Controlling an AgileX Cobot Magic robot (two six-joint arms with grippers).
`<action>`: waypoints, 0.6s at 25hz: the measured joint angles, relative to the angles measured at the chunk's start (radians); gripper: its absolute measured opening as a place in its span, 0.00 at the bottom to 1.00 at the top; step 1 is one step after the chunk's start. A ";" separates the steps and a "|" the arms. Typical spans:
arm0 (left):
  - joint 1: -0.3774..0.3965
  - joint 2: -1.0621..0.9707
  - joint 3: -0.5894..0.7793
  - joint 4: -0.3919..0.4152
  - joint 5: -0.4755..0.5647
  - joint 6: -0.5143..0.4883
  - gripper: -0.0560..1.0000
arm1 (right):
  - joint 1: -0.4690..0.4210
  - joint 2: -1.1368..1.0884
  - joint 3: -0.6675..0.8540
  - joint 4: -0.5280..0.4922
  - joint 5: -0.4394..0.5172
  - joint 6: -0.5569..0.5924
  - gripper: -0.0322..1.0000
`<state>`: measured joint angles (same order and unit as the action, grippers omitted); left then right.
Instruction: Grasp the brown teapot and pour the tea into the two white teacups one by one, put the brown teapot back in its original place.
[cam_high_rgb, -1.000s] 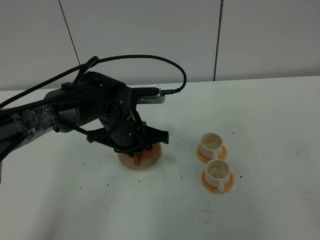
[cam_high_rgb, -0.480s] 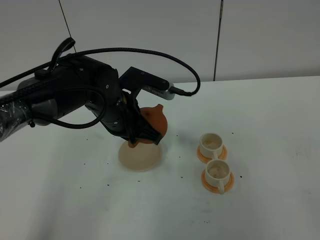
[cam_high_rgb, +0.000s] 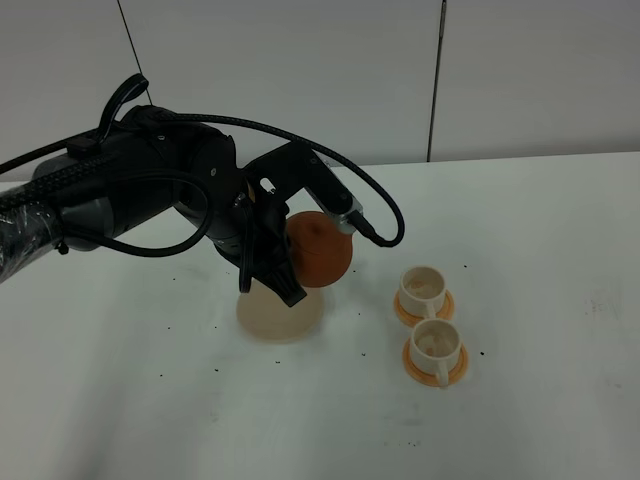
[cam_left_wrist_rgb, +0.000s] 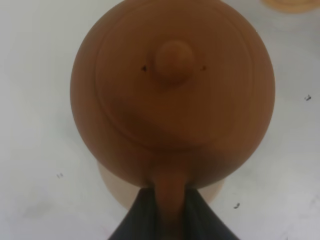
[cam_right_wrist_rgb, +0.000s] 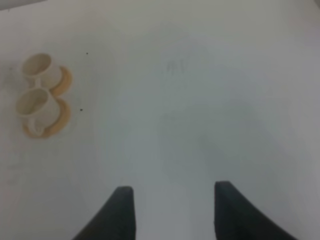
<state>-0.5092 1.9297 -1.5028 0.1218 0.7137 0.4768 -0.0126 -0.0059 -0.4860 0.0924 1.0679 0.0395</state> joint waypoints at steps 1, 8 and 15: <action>0.000 0.000 0.000 -0.004 -0.001 0.028 0.21 | 0.000 0.000 0.000 0.000 0.000 0.000 0.38; 0.000 0.000 0.000 -0.032 -0.033 0.172 0.21 | 0.000 0.000 0.000 0.000 0.000 0.000 0.38; 0.000 0.031 0.000 -0.035 -0.074 0.227 0.21 | 0.000 0.000 0.000 0.000 0.000 0.000 0.38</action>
<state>-0.5092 1.9604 -1.5028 0.0872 0.6395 0.7042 -0.0126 -0.0059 -0.4860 0.0924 1.0679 0.0395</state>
